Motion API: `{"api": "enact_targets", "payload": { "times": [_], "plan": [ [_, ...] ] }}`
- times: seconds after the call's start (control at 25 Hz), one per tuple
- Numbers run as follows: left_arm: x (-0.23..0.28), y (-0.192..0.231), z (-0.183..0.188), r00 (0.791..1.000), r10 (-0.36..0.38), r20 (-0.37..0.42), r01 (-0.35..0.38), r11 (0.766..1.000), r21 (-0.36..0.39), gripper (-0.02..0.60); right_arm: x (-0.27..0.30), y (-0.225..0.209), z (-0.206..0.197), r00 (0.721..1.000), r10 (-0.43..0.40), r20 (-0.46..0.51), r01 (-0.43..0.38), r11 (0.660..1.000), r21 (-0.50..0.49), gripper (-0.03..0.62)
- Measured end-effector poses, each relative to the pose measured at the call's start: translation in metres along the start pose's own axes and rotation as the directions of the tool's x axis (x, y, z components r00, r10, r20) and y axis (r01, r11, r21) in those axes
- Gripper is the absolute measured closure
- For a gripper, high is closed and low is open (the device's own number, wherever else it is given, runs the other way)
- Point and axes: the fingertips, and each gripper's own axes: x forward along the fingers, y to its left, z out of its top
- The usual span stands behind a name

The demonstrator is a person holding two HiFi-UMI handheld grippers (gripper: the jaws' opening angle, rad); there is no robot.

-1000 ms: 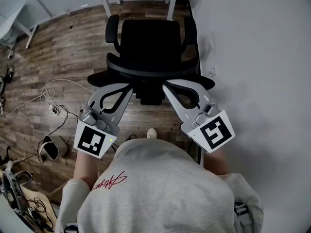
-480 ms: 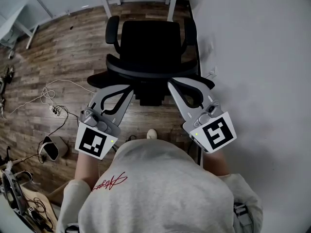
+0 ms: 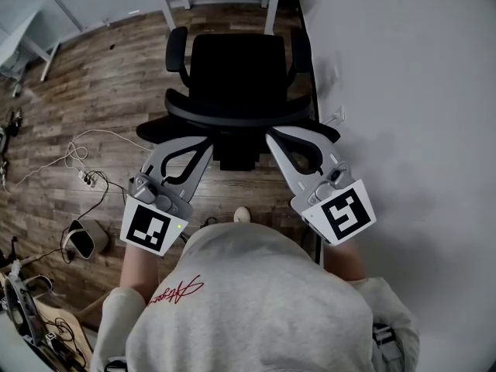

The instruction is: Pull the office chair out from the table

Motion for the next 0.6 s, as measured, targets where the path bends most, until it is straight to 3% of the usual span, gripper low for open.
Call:
{"api": "enact_targets", "payload": {
  "times": [0.6],
  "plan": [
    [0.0003, -0.0002, 0.0026, 1.0, -0.011, 0.01, 0.011, 1.0, -0.004, 0.578, -0.0019, -0.0014, 0.0004, 1.0, -0.011, -0.005, 0.011, 1.0, -0.012, 0.594]
  ]
}}
